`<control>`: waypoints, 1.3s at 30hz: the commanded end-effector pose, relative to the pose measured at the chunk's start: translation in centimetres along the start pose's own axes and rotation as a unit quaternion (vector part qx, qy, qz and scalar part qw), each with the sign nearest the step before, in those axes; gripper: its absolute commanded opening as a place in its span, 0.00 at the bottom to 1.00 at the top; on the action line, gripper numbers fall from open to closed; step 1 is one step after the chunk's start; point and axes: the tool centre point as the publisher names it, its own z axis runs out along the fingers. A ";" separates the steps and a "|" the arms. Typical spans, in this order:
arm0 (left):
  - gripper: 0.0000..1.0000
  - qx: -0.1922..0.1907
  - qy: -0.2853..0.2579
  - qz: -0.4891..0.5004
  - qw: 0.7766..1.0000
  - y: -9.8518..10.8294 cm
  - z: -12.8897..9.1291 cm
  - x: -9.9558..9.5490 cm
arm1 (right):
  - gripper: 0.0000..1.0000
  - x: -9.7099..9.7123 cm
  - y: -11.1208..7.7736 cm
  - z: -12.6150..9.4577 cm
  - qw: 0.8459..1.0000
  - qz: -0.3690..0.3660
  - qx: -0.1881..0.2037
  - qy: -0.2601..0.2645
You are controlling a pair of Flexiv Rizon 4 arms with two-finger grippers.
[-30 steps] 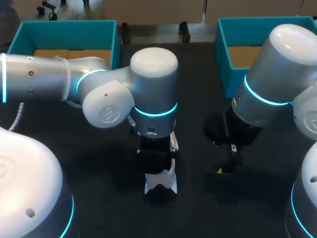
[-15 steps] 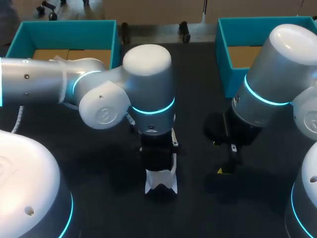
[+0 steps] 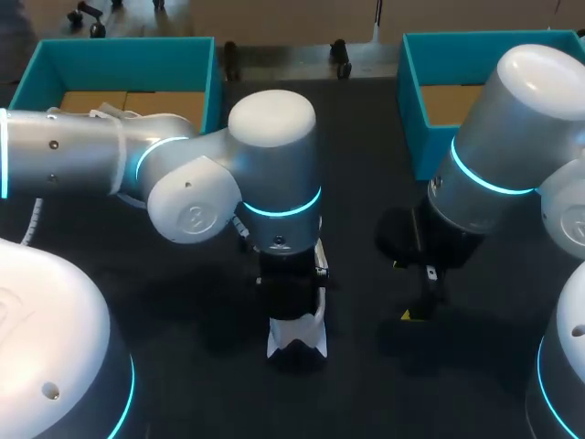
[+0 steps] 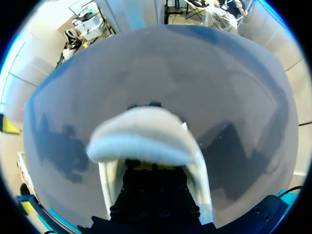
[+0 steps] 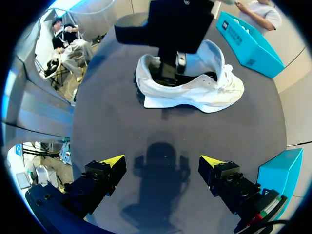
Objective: Take the shoe out of the shoebox, open the shoe tongue, remove and reinsert the insole, then place the shoe into the shoebox
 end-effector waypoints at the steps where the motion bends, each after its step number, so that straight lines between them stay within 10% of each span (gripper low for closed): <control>1: 0.00 -0.012 0.003 -0.012 1.000 0.8 0.6 0.2 | 1.00 0.1 -0.1 0.1 1.000 0.000 -0.001 -0.001; 17: 0.00 -0.079 -0.012 -0.017 0.997 -0.1 -4.9 0.1 | 1.00 0.1 -0.1 0.1 1.000 0.000 -0.001 -0.001; 39: 0.00 -0.074 0.082 -0.032 0.993 0.6 -1.4 1.3 | 1.00 0.1 -0.1 0.1 1.000 0.000 -0.001 -0.001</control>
